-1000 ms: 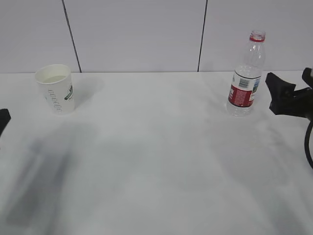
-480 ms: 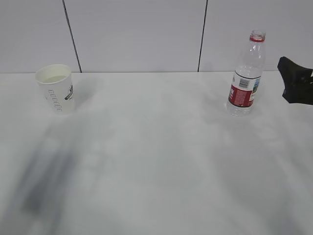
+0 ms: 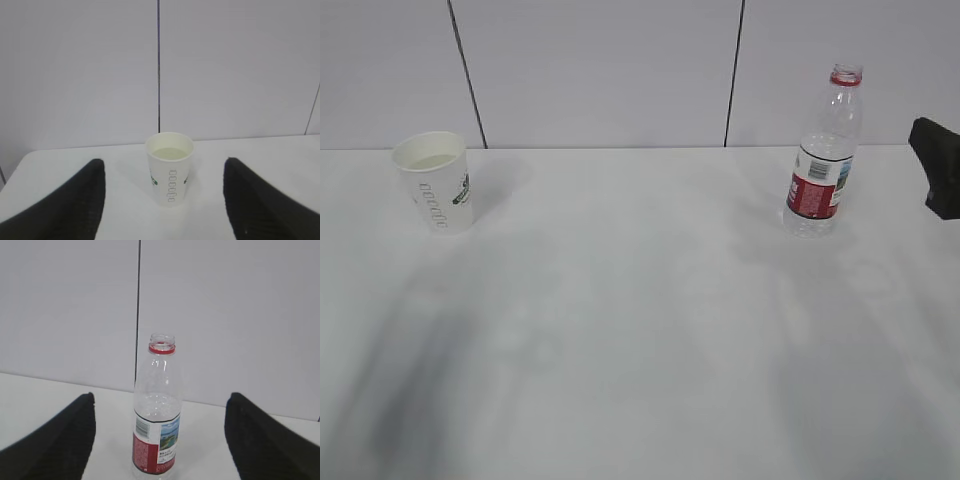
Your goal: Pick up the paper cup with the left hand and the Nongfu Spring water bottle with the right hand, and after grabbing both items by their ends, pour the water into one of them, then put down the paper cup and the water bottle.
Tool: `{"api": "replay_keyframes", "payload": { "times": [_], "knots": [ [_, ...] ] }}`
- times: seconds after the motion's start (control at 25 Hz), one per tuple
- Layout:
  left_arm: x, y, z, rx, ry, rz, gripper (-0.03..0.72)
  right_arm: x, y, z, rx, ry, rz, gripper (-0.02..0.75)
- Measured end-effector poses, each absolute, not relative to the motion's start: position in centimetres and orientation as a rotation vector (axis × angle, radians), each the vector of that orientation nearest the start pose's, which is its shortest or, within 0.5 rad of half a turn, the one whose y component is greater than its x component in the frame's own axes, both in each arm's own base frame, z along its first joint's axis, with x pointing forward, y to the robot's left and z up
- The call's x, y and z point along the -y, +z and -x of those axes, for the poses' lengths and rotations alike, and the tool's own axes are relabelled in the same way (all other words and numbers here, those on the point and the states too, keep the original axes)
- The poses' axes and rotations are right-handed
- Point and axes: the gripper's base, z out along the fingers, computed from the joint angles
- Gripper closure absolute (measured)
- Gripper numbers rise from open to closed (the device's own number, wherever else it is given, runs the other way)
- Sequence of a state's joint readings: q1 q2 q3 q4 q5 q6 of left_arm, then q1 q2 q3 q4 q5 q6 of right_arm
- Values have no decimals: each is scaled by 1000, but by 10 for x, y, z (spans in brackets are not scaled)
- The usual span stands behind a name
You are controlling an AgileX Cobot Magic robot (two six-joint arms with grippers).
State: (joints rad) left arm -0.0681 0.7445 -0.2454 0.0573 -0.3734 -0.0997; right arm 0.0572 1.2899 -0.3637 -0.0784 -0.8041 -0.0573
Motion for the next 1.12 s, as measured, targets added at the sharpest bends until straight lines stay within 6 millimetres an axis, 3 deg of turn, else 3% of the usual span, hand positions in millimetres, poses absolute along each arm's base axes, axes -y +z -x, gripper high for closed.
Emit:
{"api": "replay_keyframes", "payload": {
  "times": [0.4,0.84,1.12],
  "knots": [
    [9,268,-125,-1702,-96,-13,146,-15,246,-202,-1686,-20,191,141],
    [8,307,-121,-1871,-116,30,146,-10,265,-158,-1748,-48,185,143],
    [8,319,-115,-1922,-125,37,147,-7,270,-131,-1793,-64,177,143]
  ]
}}
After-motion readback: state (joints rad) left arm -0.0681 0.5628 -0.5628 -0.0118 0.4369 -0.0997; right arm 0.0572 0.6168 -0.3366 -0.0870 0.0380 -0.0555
